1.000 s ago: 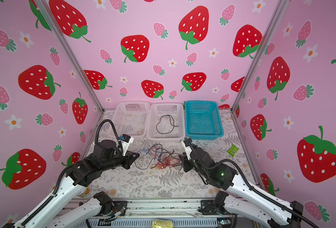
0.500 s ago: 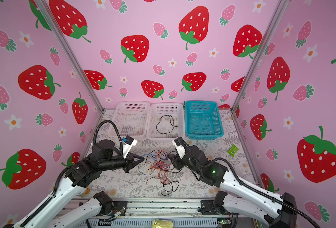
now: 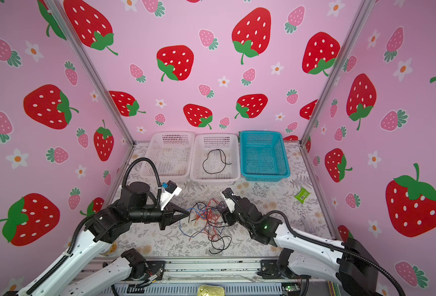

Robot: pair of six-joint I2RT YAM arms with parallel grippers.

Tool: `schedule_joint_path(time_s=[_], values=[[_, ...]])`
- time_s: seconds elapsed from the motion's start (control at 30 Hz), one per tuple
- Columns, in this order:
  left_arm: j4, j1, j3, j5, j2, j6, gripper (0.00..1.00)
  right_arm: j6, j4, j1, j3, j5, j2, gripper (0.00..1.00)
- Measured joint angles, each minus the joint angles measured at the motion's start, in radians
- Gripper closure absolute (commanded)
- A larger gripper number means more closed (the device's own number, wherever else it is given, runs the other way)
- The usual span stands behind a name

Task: Untangle and sort cables by color
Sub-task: Untie the cable.

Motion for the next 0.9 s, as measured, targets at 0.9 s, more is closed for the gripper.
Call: schedule_joint_path(time_s=[0.9], values=[[-0.013, -0.013, 0.000, -0.010, 0.006, 0.008, 1.00, -0.217, 0.368, 0.082, -0.110, 0.004, 0.085, 0.29]])
